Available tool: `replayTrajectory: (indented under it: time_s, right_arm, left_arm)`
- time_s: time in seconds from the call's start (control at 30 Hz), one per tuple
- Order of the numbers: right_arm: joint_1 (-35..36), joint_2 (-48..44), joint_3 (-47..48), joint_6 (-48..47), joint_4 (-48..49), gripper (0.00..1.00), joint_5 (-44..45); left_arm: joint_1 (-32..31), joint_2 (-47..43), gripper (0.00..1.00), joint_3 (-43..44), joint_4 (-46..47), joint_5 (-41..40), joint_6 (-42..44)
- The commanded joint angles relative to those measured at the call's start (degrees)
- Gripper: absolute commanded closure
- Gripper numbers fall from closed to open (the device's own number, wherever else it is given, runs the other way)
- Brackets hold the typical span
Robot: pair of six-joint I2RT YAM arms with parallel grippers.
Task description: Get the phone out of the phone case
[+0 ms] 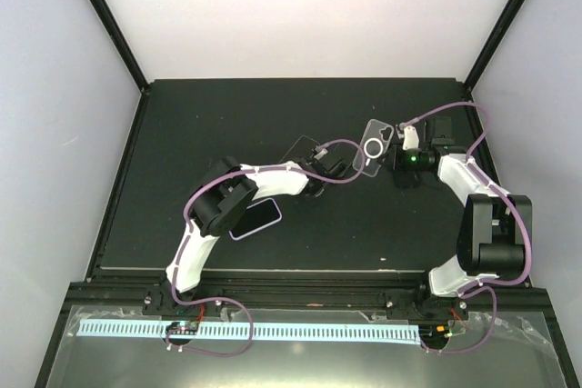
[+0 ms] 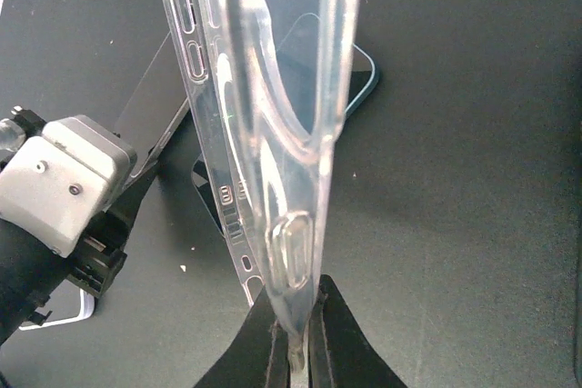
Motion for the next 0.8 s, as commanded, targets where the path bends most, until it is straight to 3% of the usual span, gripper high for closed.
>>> replayTrajectory:
  time_s: [0.0, 0.23, 0.37, 0.5, 0.77]
  right_arm:
    - [-0.4, -0.6, 1.5, -1.7, -1.2, 0.99, 1.4]
    - [-0.4, -2.3, 4.2, -5.6, -5.8, 0.99, 4.6]
    - [-0.4, -1.9, 7.5, -13.9, -12.9, 0.99, 4.4]
    - [-0.5, 0.3, 10.5, -19.2, -20.5, 0.99, 7.2]
    - [-0.4, 9.2, 16.7, -24.7, -33.8, 0.99, 7.3]
  left_arm:
    - [0.4, -0.6, 0.57, 1.5, -1.2, 4.0, -2.6]
    - [0.9, -8.1, 0.43, -3.3, -1.7, 8.5, -6.3]
    - [1.0, -18.9, 0.32, -9.2, -1.4, 13.0, -9.3]
    - [0.9, -30.2, 0.3, -11.7, -5.9, 16.5, -11.8]
    - [1.5, -50.3, 0.11, -12.9, -14.7, 26.1, -6.1]
